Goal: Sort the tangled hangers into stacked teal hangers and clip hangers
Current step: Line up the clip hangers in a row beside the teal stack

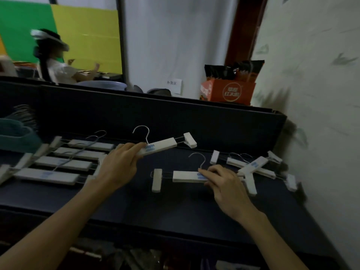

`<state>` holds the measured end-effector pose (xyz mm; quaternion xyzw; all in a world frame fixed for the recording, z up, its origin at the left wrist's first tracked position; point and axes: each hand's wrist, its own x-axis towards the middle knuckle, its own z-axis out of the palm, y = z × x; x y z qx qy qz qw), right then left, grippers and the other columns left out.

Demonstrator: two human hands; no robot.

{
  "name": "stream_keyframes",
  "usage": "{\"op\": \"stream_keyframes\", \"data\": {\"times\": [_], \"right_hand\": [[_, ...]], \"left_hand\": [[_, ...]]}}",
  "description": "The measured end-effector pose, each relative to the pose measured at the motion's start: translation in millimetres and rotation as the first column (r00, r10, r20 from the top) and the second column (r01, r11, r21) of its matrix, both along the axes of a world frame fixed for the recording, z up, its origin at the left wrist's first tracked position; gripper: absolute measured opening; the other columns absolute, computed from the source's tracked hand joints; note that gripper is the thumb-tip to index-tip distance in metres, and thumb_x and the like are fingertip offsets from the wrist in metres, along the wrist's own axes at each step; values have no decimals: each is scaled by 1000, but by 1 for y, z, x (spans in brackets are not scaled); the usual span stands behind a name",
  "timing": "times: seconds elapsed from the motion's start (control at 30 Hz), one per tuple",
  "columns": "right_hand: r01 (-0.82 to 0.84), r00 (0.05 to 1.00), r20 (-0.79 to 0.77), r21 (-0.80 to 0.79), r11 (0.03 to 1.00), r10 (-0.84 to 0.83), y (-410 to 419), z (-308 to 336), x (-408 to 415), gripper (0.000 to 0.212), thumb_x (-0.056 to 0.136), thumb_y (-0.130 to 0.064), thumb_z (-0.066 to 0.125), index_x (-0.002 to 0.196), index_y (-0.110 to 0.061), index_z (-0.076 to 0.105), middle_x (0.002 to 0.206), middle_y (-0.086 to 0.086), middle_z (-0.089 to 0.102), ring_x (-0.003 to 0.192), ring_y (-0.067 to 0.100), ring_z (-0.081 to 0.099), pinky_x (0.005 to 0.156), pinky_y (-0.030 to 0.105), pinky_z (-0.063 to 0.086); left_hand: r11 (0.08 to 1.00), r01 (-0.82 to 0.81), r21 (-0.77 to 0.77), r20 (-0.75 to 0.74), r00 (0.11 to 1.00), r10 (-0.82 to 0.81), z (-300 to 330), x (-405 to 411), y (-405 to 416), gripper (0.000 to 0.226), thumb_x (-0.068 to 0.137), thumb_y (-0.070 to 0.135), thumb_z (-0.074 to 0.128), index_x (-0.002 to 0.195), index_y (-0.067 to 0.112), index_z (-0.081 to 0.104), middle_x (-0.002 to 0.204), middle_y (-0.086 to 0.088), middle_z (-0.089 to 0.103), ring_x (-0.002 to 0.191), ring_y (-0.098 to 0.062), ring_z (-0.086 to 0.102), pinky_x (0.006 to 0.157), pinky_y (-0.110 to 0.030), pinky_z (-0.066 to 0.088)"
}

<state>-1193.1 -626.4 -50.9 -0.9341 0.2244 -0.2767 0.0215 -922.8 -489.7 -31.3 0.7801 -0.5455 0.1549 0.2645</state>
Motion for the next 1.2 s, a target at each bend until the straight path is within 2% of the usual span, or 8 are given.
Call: {"op": "stream_keyframes", "data": {"times": [0.1,0.33,0.63,0.8,1.1,1.2], "right_hand": [[5,1000,25,-8,1000,-5,6,4,12,46,85,-8,63,129,-22,57,109,-1,57,99,18,55,89,40,48],[76,993,93,-31,997,-73,18,14,47,44,85,-7,63,126,-19,58,106,-1,57,94,18,56,85,40,50],[246,952,192,-11,969,-239,28,22,75,41,85,-5,62,125,-16,60,109,1,57,98,20,56,84,41,50],[320,933,175,4,947,-316,20,26,63,40,86,-5,62,124,-17,60,107,-1,56,92,14,54,79,35,50],[323,934,154,21,946,-323,-18,28,59,41,87,-6,60,126,-20,59,108,-6,55,90,8,51,78,26,46],[314,940,134,22,949,-314,-29,27,61,43,87,-4,60,127,-19,57,111,-5,54,93,7,51,81,28,48]], "left_hand": [[1000,-19,9,-5,1000,19,3,16,6,46,92,18,50,137,23,44,129,-3,54,111,-25,49,83,-39,42],[998,9,61,-8,1000,-8,8,60,6,47,91,24,51,137,27,41,130,0,51,114,-20,47,92,-37,41],[939,309,151,-25,951,-309,4,77,-30,51,90,21,54,139,26,39,131,1,48,115,-17,45,97,-33,39],[891,416,181,-54,909,-414,-1,67,-55,50,90,16,54,137,24,41,129,-1,51,112,-17,47,93,-33,43],[840,440,317,-175,898,-405,-5,62,-88,51,93,18,52,140,25,35,132,-1,46,118,-17,44,95,-30,41],[827,429,364,-220,902,-371,-5,62,-92,51,94,19,50,141,25,33,136,-1,42,122,-18,42,101,-33,39]]}}
